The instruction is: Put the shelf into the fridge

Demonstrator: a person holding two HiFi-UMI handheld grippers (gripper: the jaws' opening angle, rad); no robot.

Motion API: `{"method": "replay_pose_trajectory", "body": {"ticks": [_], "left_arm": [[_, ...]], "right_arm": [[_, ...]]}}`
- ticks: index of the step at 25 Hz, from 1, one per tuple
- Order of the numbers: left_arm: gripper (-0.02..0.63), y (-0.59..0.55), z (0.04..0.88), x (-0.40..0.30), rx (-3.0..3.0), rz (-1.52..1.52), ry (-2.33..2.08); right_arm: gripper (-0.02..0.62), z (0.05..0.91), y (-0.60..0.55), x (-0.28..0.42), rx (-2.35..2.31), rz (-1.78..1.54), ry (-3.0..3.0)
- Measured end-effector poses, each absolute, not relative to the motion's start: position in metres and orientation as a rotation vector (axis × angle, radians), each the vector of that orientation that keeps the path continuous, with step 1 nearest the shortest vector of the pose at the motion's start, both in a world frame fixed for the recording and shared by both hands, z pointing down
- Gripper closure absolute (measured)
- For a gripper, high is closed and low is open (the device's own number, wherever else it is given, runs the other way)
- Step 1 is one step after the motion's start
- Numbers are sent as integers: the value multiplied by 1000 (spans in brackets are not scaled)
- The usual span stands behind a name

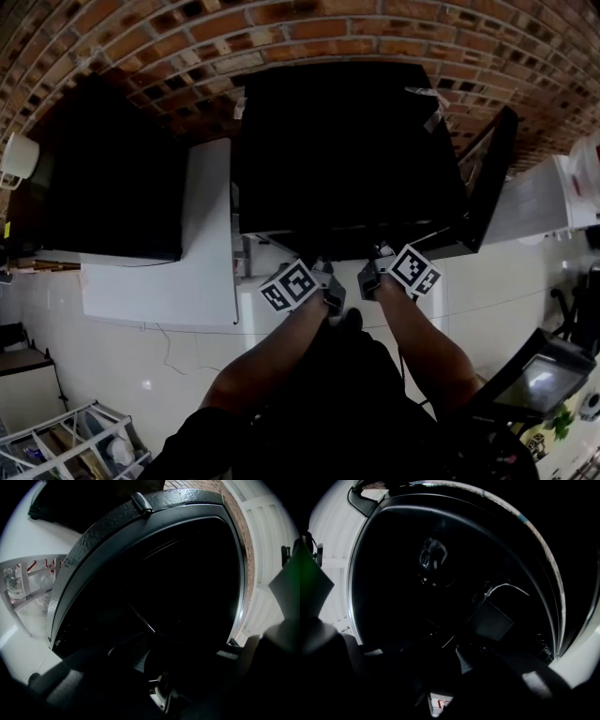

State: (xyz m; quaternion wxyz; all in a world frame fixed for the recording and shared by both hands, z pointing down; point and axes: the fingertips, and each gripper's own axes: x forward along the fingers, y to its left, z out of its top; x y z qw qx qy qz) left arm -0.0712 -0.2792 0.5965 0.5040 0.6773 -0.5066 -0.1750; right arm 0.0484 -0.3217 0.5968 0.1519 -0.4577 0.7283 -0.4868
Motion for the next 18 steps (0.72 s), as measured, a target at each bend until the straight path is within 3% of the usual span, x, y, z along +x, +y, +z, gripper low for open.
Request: {"method": "replay_pose_trajectory", "body": {"ticks": [18], "left_arm": [[572,-267,588,-65,1719,-416,-1176]], "right_arm": [[480,598,-321,52,-1361,-1400,2145]]}}
